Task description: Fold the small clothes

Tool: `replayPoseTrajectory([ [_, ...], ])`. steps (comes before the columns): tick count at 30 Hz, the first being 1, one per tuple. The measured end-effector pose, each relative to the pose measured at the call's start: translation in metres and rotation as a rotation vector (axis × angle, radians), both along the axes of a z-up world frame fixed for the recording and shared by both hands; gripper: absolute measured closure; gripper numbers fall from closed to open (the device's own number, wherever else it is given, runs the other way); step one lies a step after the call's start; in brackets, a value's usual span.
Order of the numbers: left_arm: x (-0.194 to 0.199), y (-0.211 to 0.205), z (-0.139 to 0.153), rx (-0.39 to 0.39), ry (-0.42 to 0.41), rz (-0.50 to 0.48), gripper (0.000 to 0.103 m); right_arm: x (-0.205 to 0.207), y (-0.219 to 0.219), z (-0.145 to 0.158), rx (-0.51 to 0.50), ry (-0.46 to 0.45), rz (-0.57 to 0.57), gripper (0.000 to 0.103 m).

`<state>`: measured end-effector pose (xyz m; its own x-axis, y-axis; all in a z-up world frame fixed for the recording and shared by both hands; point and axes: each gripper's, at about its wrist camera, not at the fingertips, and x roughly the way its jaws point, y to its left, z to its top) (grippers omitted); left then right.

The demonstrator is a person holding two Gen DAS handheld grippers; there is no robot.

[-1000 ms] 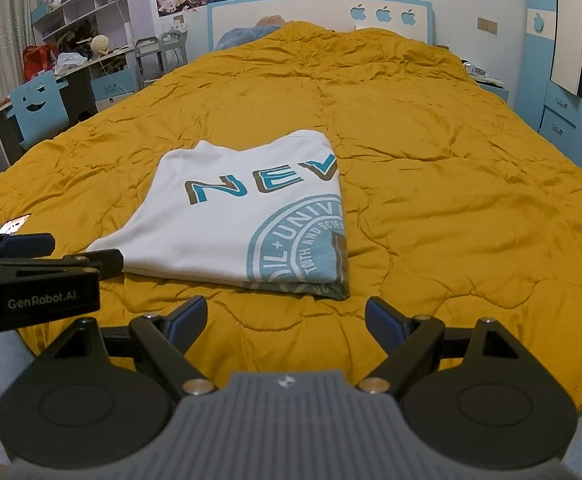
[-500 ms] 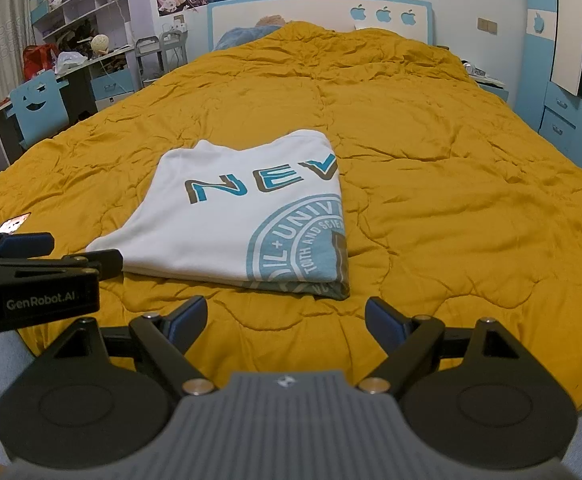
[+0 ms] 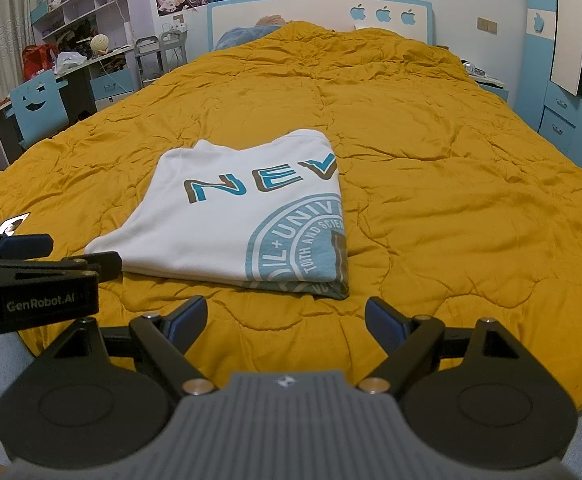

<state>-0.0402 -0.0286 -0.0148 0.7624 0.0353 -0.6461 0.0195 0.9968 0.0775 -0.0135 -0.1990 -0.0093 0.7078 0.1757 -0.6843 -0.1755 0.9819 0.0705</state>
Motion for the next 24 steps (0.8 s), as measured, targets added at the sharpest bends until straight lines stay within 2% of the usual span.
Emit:
replayPoseTrajectory([
  [24, -0.0005, 0.0013, 0.0001, 0.004, 0.000, -0.001, 0.012, -0.0005, 0.0008, -0.0001, -0.003, -0.005, 0.000, 0.021],
])
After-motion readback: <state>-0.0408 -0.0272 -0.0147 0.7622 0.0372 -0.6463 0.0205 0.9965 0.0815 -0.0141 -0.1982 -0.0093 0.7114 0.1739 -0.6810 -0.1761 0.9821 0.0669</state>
